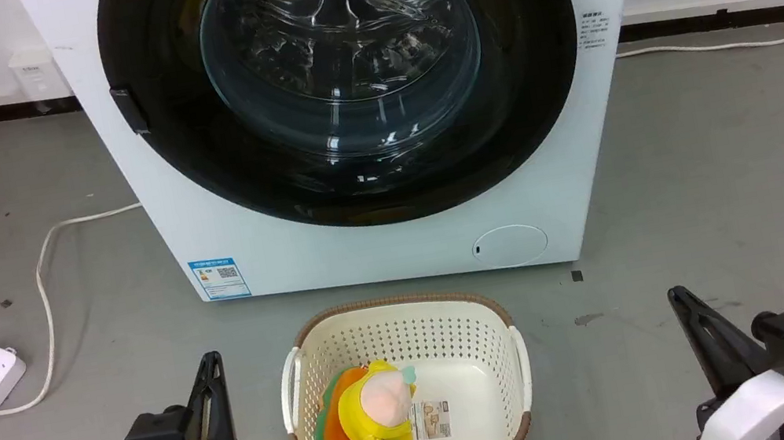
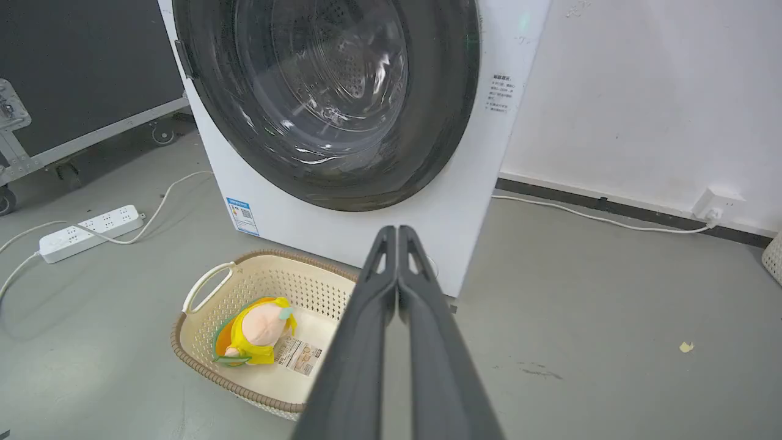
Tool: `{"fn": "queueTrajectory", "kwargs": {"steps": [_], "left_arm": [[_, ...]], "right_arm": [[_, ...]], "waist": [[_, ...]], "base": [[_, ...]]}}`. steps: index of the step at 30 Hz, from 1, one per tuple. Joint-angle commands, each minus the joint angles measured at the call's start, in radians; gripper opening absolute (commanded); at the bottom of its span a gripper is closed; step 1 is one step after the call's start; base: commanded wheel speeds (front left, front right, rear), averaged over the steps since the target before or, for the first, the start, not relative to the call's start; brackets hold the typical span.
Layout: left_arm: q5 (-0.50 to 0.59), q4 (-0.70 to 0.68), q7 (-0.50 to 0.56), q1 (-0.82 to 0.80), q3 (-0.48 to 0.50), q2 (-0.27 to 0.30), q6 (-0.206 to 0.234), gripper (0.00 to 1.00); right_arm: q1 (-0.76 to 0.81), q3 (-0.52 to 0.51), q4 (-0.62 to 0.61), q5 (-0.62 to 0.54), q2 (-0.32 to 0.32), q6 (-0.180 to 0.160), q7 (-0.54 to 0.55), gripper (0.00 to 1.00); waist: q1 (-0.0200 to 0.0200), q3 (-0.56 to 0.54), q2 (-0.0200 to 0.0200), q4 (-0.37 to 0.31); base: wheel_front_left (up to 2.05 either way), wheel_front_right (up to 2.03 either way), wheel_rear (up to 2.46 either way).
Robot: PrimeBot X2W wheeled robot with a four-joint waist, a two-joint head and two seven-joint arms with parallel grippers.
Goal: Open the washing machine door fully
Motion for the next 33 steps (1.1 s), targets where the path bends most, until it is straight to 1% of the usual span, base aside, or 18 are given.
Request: {"fn": "queueTrajectory", "kwargs": {"steps": [1,32,33], "left_arm": [[0.009,-0.004,0.0,0.014,0.002,0.001,0.003,0.0],[0.0,0.0,0.0,0.0,0.0,0.0,0.0,0.0],[-0.001,0.0,0.0,0.0,0.0,0.0,0.0,1.0]], "right_arm": [[-0.012,-0.001,-0.004,-0.008,0.001,-0.001,0.0,0.0],[0.0,0.0,0.0,0.0,0.0,0.0,0.0,0.0],[0.0,0.0,0.0,0.001,0.0,0.0,0.0,1.0]], "waist": [[0.0,0.0,0.0,0.0],[0.0,0.0,0.0,0.0],[0.0,0.0,0.0,0.0]], "base": [[0.0,0.0,0.0],[0.0,0.0,0.0],[0.0,0.0,0.0]]}}
